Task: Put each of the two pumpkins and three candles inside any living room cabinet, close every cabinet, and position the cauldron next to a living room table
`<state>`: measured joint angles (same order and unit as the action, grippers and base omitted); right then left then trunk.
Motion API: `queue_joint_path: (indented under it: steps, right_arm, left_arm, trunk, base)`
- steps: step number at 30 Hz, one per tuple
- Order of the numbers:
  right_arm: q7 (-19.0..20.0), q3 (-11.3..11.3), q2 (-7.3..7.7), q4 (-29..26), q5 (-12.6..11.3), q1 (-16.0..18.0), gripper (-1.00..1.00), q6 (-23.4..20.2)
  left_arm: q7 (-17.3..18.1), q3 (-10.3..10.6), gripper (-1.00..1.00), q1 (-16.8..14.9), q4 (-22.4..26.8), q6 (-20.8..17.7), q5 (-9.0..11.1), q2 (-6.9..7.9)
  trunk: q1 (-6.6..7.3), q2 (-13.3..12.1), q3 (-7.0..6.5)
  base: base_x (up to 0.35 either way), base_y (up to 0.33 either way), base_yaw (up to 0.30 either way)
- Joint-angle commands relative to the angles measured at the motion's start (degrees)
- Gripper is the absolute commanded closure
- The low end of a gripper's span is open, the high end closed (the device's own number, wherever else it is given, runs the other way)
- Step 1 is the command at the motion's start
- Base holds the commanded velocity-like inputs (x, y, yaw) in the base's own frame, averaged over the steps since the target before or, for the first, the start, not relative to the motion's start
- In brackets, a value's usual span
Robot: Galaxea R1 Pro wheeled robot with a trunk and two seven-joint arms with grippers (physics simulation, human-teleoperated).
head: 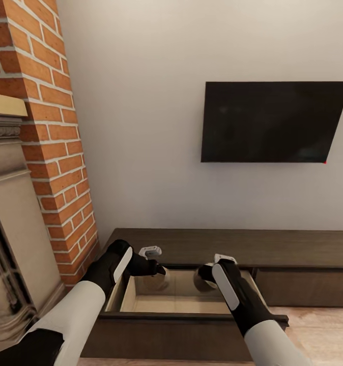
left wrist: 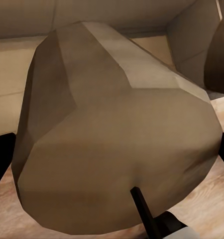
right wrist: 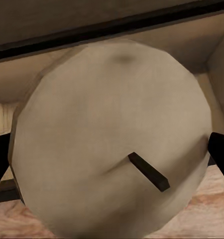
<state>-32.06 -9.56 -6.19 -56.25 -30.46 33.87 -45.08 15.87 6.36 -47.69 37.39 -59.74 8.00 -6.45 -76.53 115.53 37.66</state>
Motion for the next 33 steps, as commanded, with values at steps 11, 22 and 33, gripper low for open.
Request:
queue_joint_path:
  steps: [11,22,33]
  right_arm:
    - [-0.64,-0.52,-0.22,7.13,-0.48,3.24,1.00,-0.26]
    - [-0.58,-0.54,-0.21,7.54,-0.48,3.39,1.00,-0.27]
    - [-0.47,-0.55,-0.23,7.56,-0.48,3.40,1.00,-0.27]
  left_arm:
    - [-0.31,0.14,1.00,-0.03,0.05,-0.26,0.43,0.03]
    - [-0.39,0.14,1.00,-0.03,0.05,-0.26,0.38,0.03]
    - [-0.32,0.14,1.00,-0.03,0.05,-0.26,0.39,0.10]
  trunk:
    - [0.01,0.03,0.06]
    - [0.01,0.03,0.06]
    - [0.01,0.03,0.06]
  base:
    - [0.000,0.002,0.000]
    - [0.023,0.055,0.000]
    - [0.066,-0.053,0.000]
